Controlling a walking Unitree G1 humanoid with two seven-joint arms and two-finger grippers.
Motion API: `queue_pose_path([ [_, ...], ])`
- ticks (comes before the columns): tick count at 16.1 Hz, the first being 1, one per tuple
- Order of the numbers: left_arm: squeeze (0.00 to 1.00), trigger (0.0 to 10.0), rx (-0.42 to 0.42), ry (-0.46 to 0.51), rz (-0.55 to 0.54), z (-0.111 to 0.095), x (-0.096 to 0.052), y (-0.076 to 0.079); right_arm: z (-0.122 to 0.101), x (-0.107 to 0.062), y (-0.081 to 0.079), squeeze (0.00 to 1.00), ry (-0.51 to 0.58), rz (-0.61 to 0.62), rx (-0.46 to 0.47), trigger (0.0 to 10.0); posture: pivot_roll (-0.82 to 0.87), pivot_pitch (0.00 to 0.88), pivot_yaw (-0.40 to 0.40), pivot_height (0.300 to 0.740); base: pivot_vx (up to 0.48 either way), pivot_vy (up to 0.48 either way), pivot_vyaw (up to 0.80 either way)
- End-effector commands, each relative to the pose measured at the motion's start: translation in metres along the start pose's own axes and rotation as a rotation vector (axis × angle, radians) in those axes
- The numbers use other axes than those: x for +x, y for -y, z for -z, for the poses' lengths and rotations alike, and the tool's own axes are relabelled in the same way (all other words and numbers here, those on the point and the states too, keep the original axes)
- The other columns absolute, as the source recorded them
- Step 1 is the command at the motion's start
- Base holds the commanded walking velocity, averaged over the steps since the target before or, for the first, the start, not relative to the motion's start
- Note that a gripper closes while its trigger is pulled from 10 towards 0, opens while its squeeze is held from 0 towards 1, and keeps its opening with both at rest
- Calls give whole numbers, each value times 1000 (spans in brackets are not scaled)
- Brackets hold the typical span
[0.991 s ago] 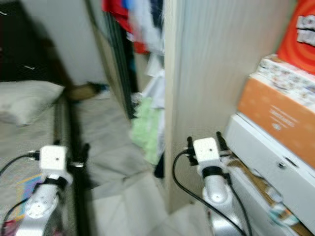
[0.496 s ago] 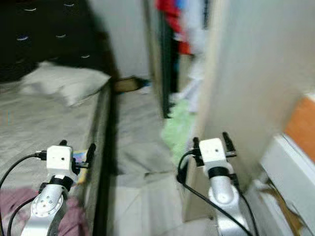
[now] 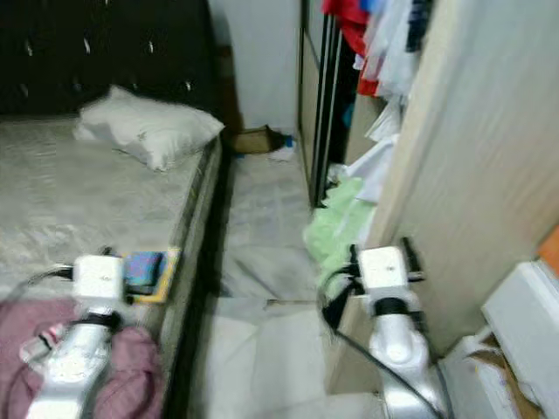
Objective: Clean up the room
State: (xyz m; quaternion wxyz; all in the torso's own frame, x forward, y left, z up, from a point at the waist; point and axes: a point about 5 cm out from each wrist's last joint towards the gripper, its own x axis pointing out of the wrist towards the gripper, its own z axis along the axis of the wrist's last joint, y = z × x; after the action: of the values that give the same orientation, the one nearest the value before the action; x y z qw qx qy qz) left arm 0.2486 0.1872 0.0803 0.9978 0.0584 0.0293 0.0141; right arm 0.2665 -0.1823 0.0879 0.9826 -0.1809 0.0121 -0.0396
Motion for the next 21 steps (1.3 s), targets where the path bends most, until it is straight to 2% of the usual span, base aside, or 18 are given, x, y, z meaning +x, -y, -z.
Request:
queue_pose_path([
  [1,0,10000,-7,4,9,-2,1,4,-7,4,-3,0,27,-28,-6,10000,-5,8,20,740,0,0,800],
  [3,0,10000,-8,1,12,-1,1,5,-6,4,-3,0,25,-25,-8,10000,-5,8,20,740,0,0,694],
  [6,0,10000,-9,1,14,-1,1,5,-6,3,0,0,18,-5,2,10000,-5,8,20,740,0,0,0],
  [9,0,10000,-27,-7,28,-2,-1,5,-6,-6,2,0,34,-28,-21,10000,-6,7,17,740,0,0,0],
  [10,0,10000,-57,-4,48,-6,-9,2,-3,-23,9,0,25,-35,-52,10000,-6,7,17,740,0,0,0],
  [12,0,10000,-82,0,81,-8,-20,3,0,-33,15,0,16,-27,-64,10000,-6,11,16,740,0,0,0],
  [14,0,10000,-58,-1,74,-6,-43,-3,-4,-47,22,0,34,-39,-63,10000,-3,13,16,740,0,0,0],
  [15,0,10000,-35,-14,40,-3,-49,-8,-6,-52,18,0,42,-79,-70,10000,-3,11,16,740,0,0,0],
  [17,0,10000,-33,-68,31,6,-57,-13,-4,-58,15,0,27,-118,-73,10000,1,6,13,740,0,0,0],
  [18,0,10000,-29,-130,29,19,-64,-15,0,-57,14,0,8,-125,-78,10000,4,3,11,740,0,0,0],
  [19,0,10000,1,-253,9,44,-75,-23,10,-52,17,0,-40,-113,-78,10000,3,1,10,740,0,0,0],
  [21,0,10000,15,-324,-15,57,-81,-30,18,-47,24,0,-91,-76,-65,10000,7,0,10,740,0,0,0],
])
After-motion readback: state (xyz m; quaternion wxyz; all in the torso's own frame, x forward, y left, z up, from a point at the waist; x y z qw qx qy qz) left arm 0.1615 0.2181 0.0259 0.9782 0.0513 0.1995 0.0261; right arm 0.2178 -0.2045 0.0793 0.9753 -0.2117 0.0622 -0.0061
